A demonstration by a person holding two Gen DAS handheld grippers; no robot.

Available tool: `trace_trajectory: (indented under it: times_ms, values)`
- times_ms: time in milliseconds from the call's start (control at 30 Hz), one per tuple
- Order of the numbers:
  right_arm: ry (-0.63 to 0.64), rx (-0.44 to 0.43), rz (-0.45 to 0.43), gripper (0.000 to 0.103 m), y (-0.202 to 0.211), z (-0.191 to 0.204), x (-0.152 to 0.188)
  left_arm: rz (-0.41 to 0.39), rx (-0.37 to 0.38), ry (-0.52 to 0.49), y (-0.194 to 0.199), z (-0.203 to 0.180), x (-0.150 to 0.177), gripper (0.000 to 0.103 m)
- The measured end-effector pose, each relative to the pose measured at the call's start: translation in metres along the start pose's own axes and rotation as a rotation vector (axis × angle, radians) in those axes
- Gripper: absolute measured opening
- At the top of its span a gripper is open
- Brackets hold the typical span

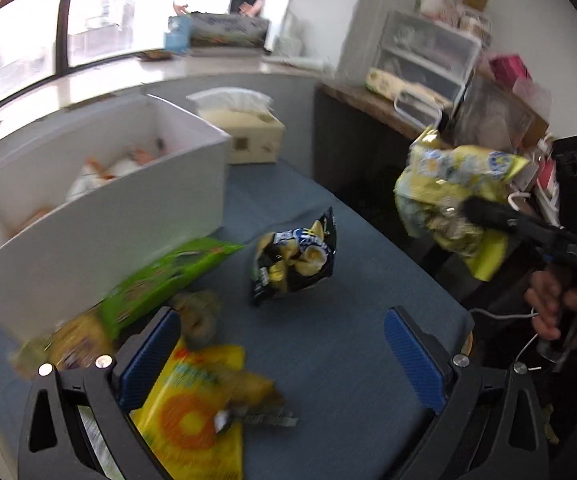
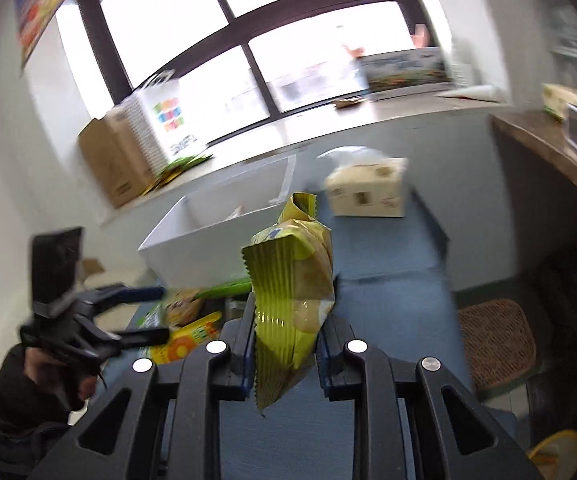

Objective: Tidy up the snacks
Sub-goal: 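Grasp the dark blue chip bag with the left gripper while the right carries its bag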

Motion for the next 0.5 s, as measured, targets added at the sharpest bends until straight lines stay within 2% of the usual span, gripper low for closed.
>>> trace_trajectory:
  times_ms: [100,200,300,367,433,467,500]
  values:
    - [-0.016,0.050,-0.022,0.025,0.013,-0.013,-0.001,0.049,0.021,-0.108,-0.040,-0.027,-0.010,0.103]
    - [-0.029,0.077,-0.030,0.025,0.021,-0.021,-0.001,0.094,-0.117,-0.269,-0.078,-0.048,-0.008,0.103]
    - [-0.040,0.098,-0.031,0.025,0.022,-0.032,-0.001,0.099,-0.320,-0.416,-0.108,-0.057,-0.001,0.103]
    - [-0.055,0.099,-0.025,0.025,0.019,-0.037,0.001,0.120,-0.377,-0.478,-0.122,-0.061,0.006,0.099]
    - [-0.058,0.107,-0.021,0.025,0.017,-0.040,0.003,0.152,-0.457,-0.563,-0.135,-0.064,0.015,0.067]
    - [-0.065,0.105,-0.020,0.025,0.017,-0.043,0.004,0.146,-0.490,-0.579,-0.138,-0.063,0.017,0.056]
    - [-0.073,0.103,-0.021,0.025,0.018,-0.044,0.005,0.124,-0.488,-0.564,-0.136,-0.061,0.016,0.052]
Point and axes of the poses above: each gripper's, at about its wrist camera, not at the fingertips, and y roughly against the way its jaws point, z to its left, x to its underside, the point moved 3 cm from there along -y, roughly the way its jaws point, and after that the axes turned 9 degrees about -z, right-handed, at the moved point
